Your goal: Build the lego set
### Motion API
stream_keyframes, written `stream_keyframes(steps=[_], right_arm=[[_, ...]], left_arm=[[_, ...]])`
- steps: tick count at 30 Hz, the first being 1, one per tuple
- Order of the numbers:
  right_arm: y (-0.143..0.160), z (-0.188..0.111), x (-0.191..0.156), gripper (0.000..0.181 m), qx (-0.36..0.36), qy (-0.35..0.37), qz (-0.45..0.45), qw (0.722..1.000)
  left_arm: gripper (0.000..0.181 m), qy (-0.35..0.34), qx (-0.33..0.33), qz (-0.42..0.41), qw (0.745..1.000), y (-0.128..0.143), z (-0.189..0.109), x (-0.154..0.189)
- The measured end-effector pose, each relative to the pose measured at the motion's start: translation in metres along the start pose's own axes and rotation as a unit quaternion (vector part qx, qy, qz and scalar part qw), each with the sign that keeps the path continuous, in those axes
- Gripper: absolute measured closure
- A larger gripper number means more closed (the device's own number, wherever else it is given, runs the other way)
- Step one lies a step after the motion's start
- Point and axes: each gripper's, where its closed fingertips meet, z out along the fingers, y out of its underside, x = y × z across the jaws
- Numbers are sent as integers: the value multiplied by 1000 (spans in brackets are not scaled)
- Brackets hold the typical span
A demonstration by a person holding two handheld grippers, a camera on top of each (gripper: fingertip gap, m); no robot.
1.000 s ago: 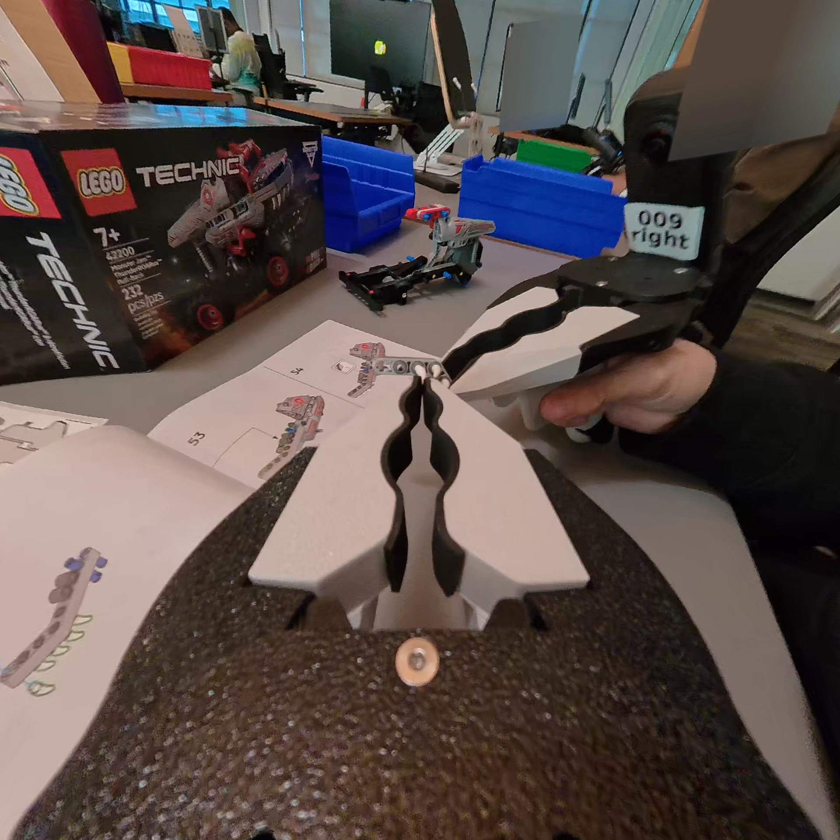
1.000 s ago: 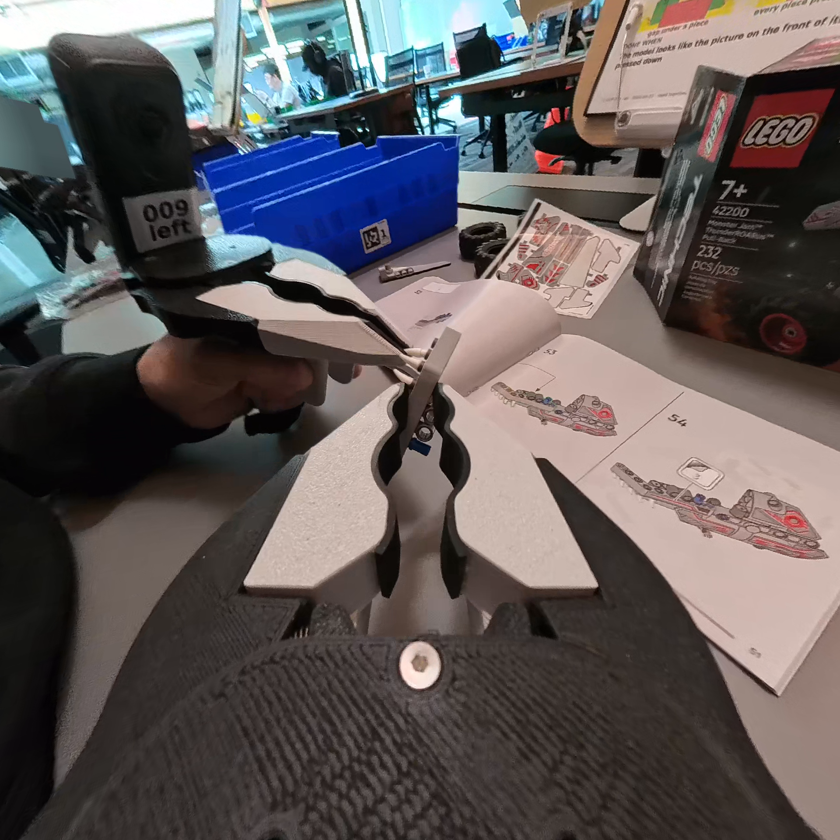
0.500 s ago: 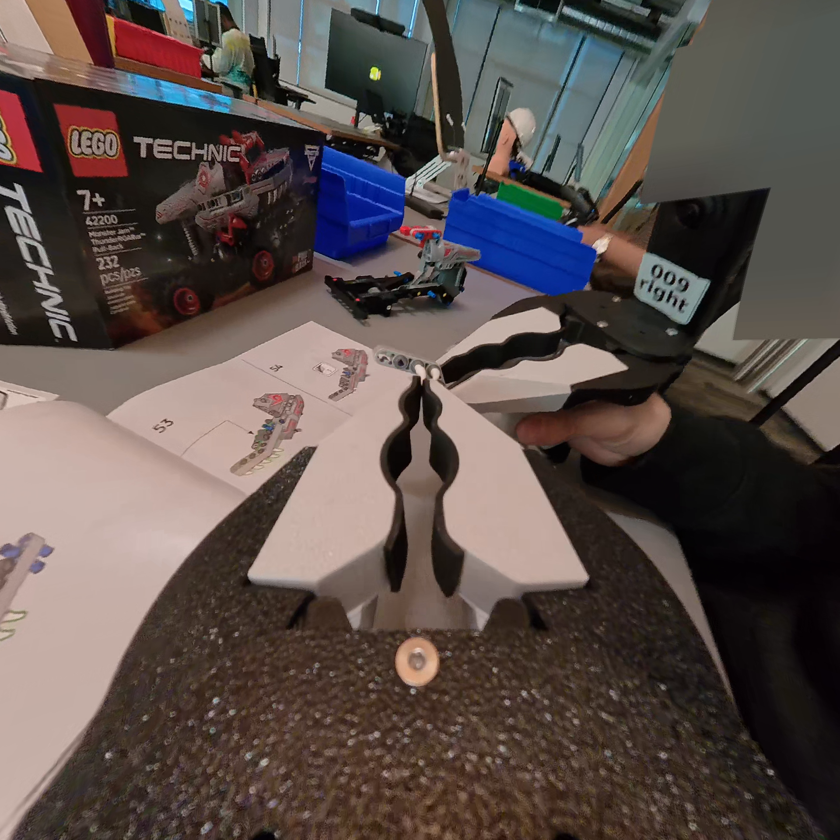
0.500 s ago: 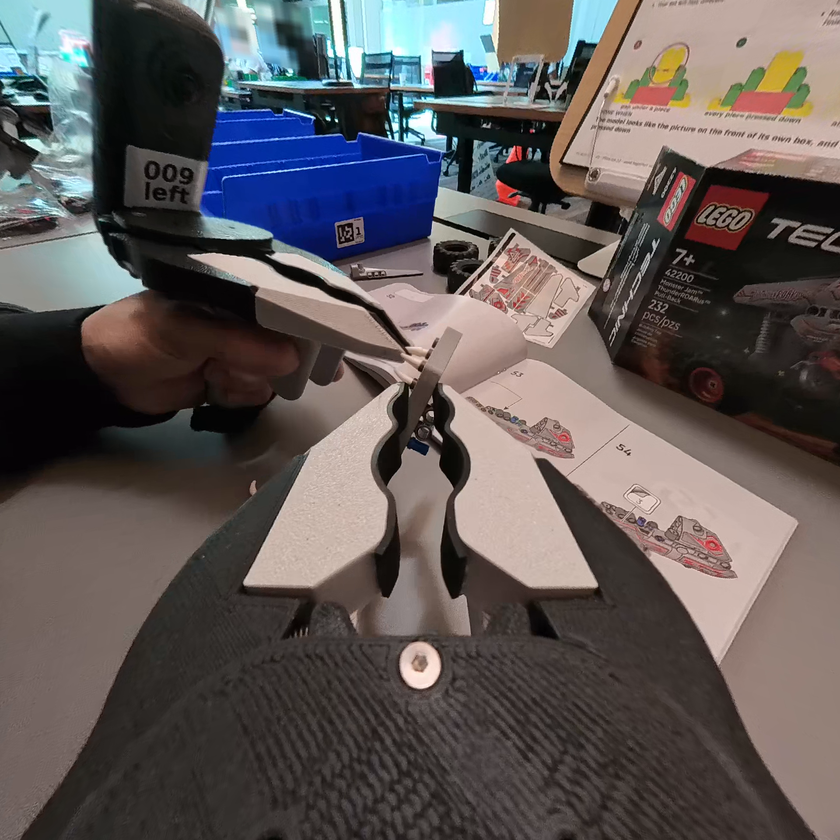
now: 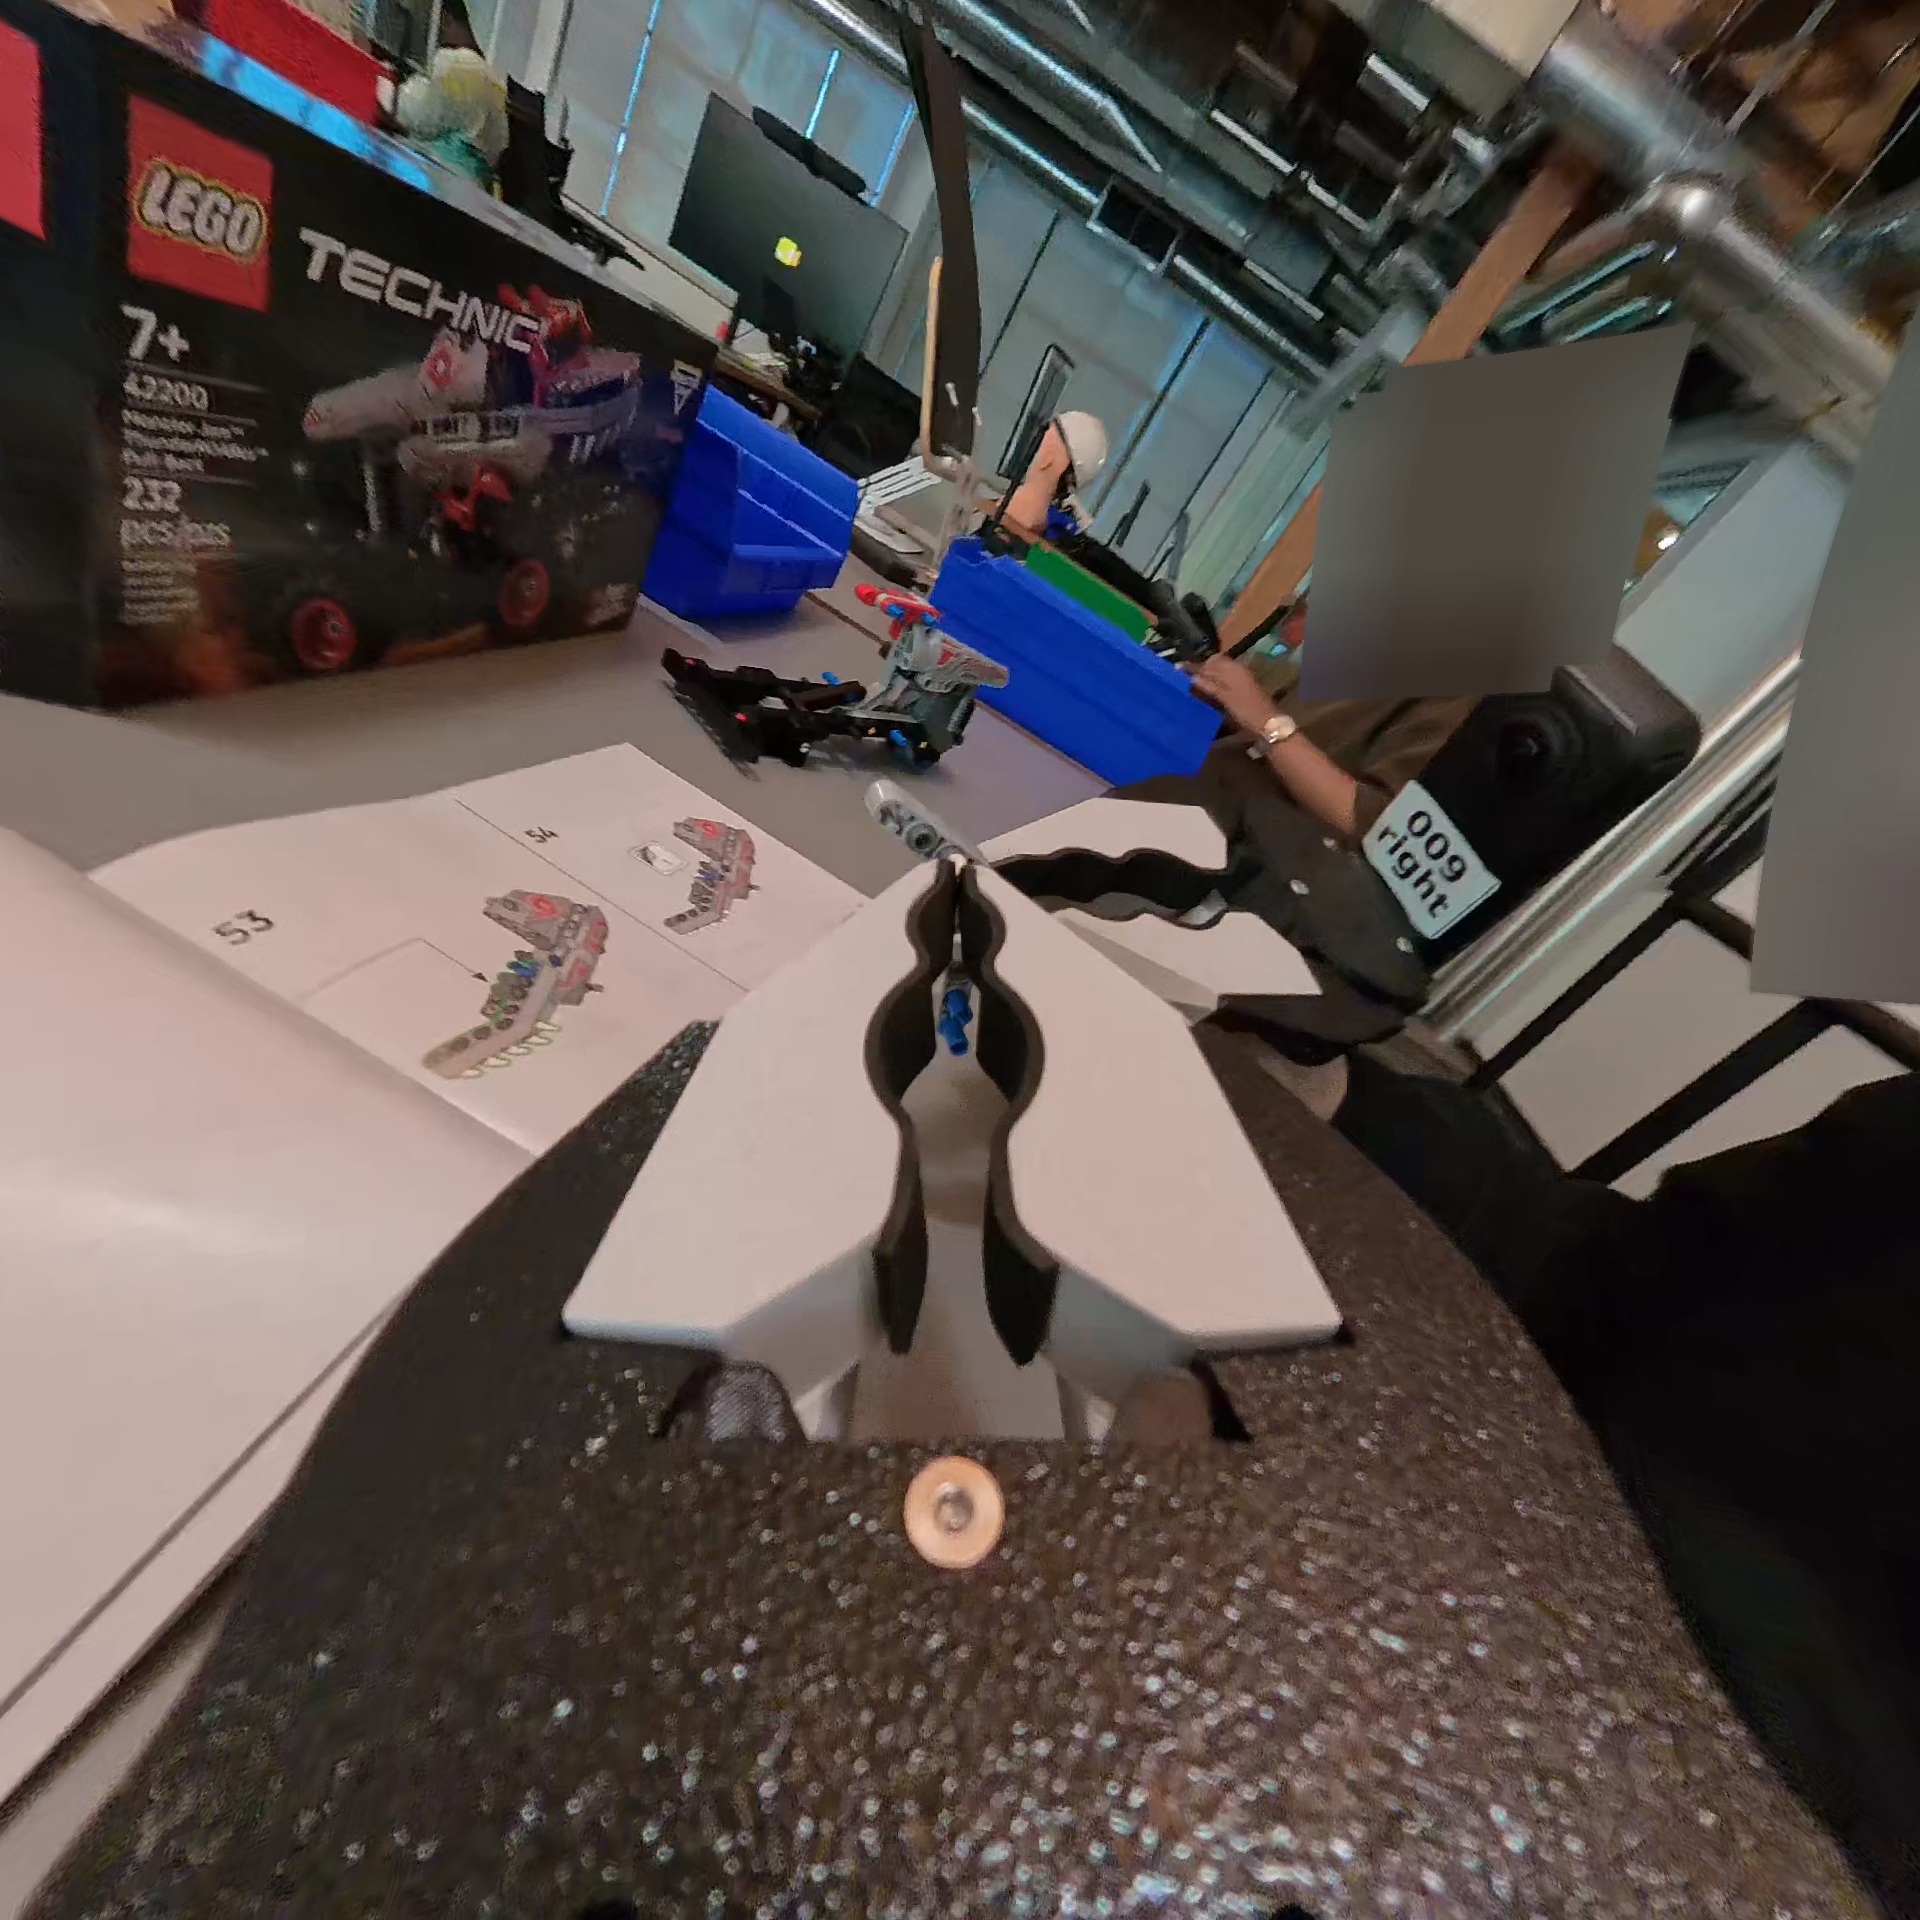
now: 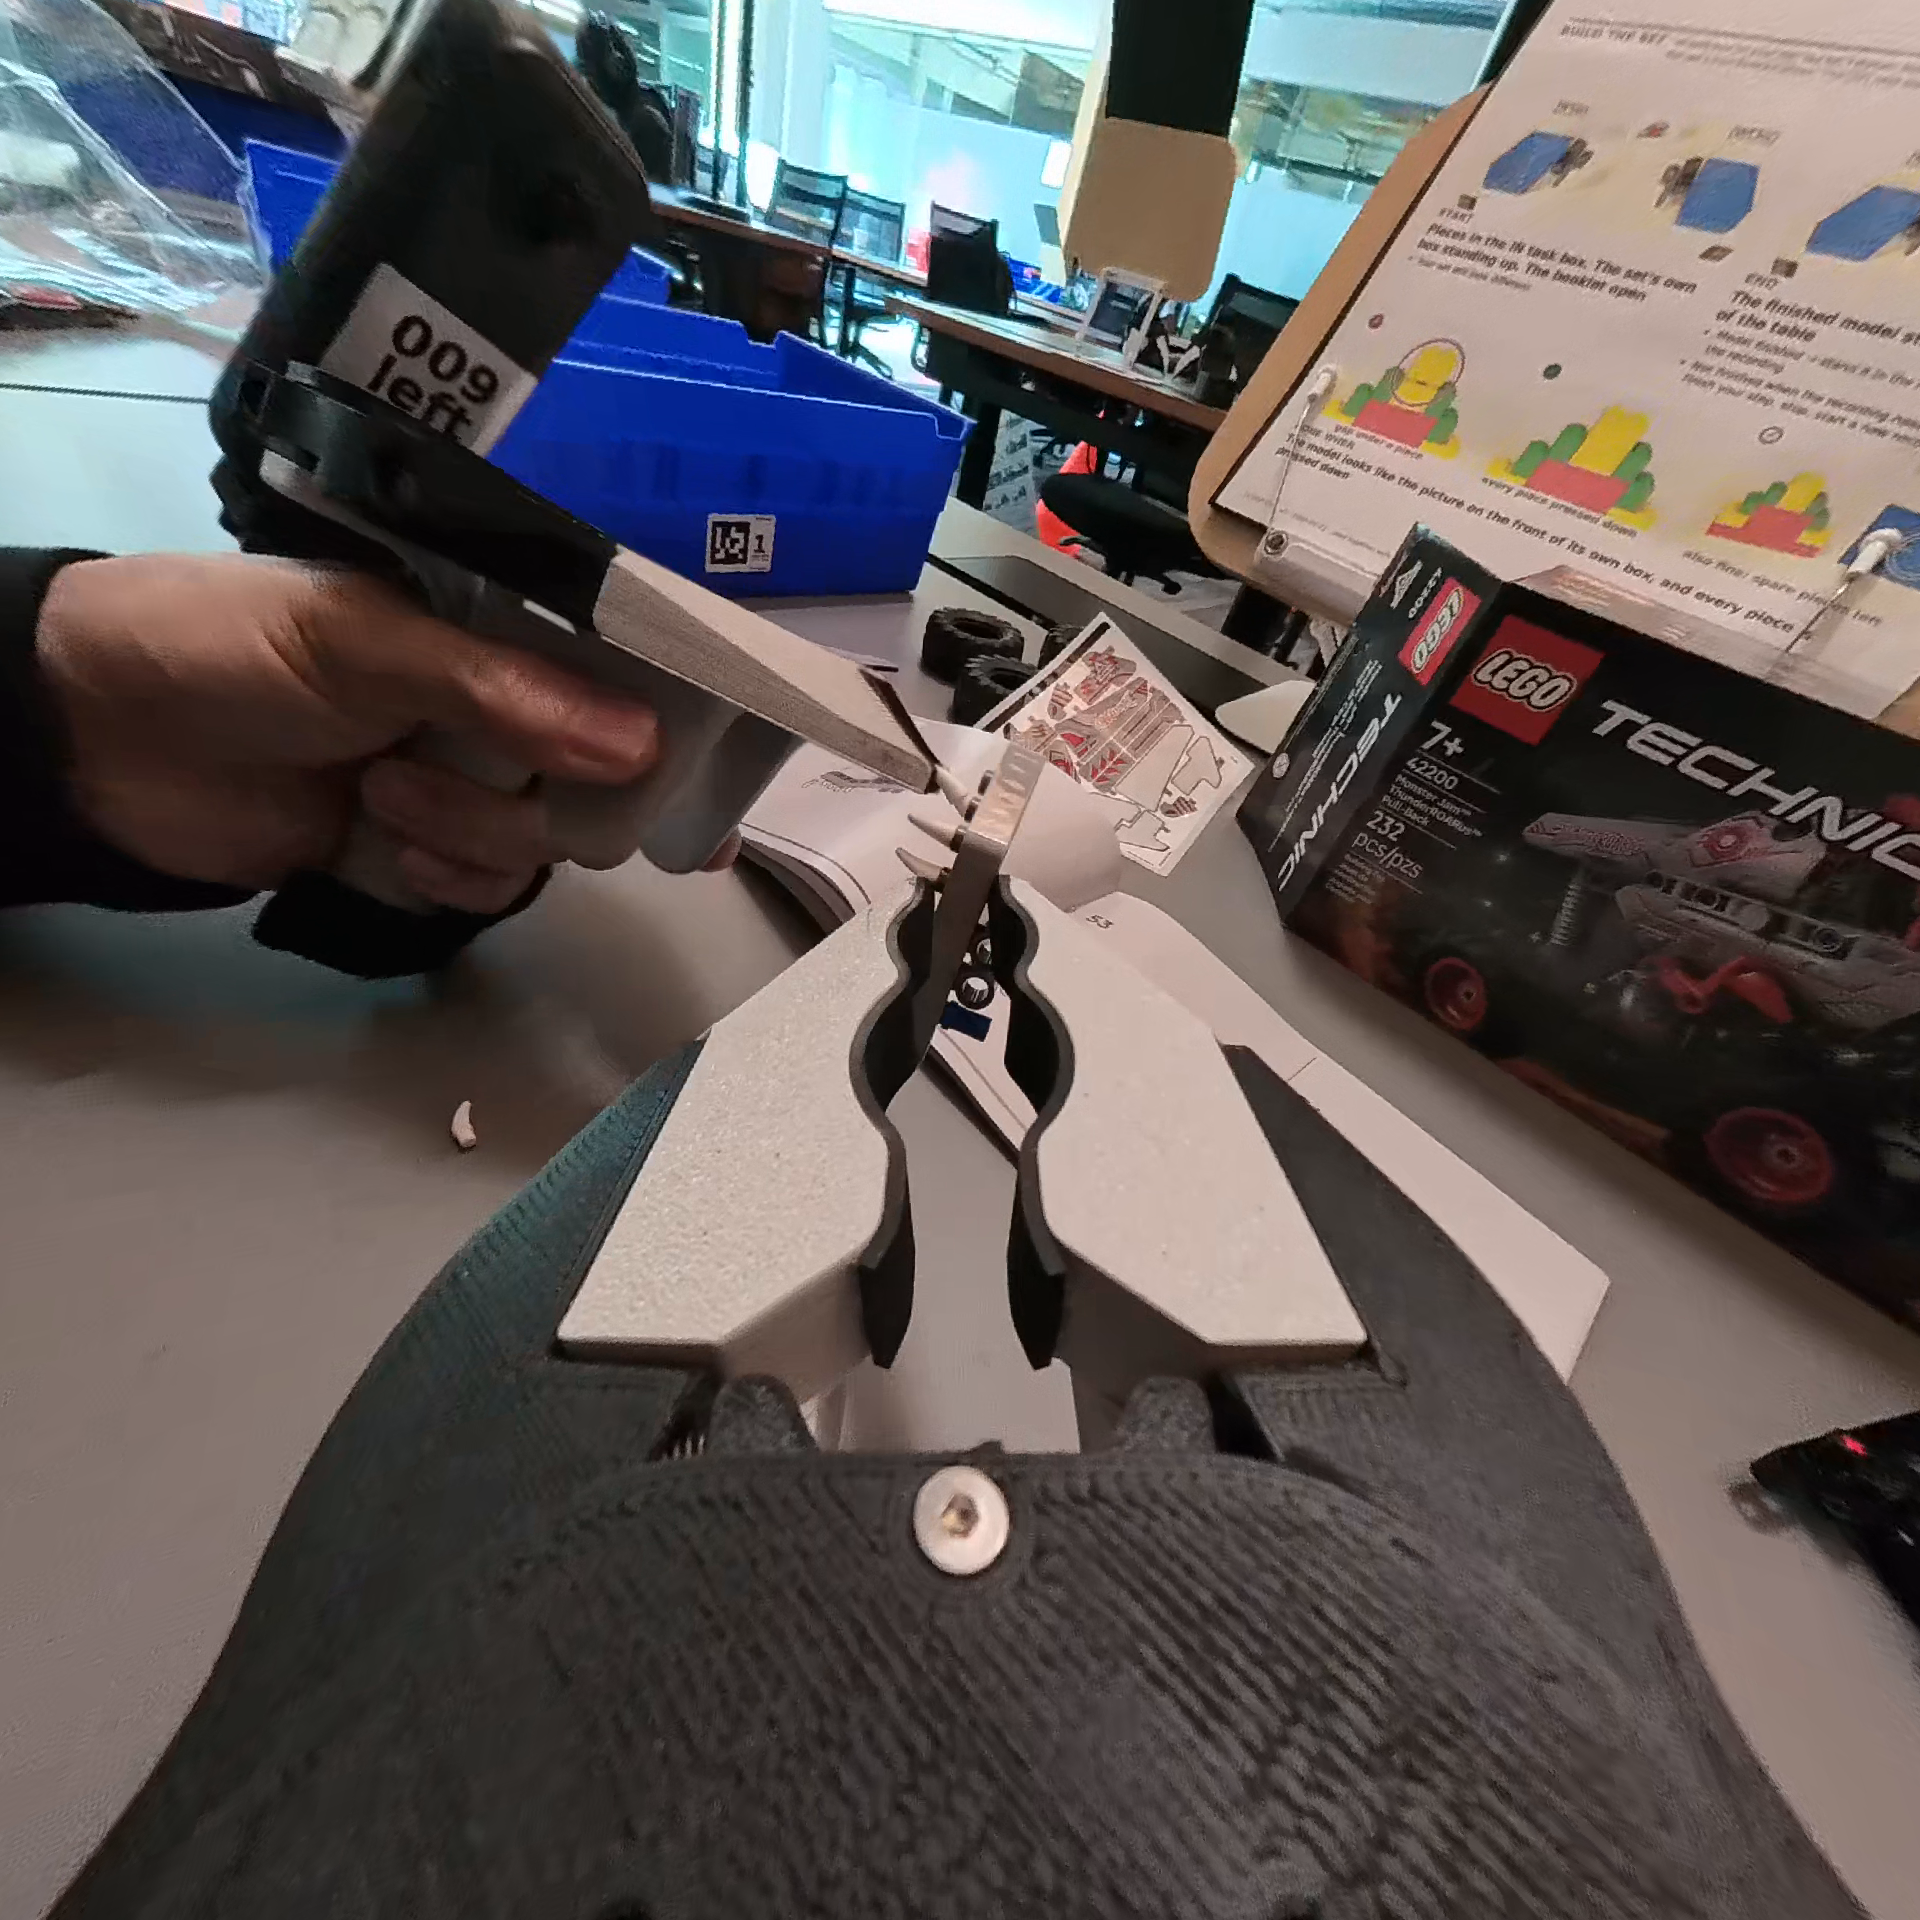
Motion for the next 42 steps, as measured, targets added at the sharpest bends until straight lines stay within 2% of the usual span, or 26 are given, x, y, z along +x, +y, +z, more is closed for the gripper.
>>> stream_keyframes(steps=[1, 9, 19, 25, 29, 32, 42], right_arm=[[0, 0, 0, 172, -1, 0, 1, 1000], [4, 3, 1, 172, -14, -4, 12, 1000], [6, 2, 0, 172, -31, -11, 78, 996], [2, 2, -3, 172, -27, -31, 162, 986], [-8, 0, -5, 172, 15, -63, 240, 969], [-10, -1, -6, 172, 27, -74, 271, 959], [-4, 0, -4, 171, -15, -29, 191, 981]], left_arm=[[181, -7, -2, 11, 1000, 0, 0, 0], [181, -50, -23, 90, 994, 2, 0, -6], [181, -93, -43, 196, 975, 3, 1, -8], [181, -101, -37, 217, 970, 1, 1, -6], [181, -66, -9, 177, 982, -5, 0, 1], [181, -68, -11, 200, 977, -6, -1, 2], [181, -105, -54, 264, 957, 1, 0, -3]])
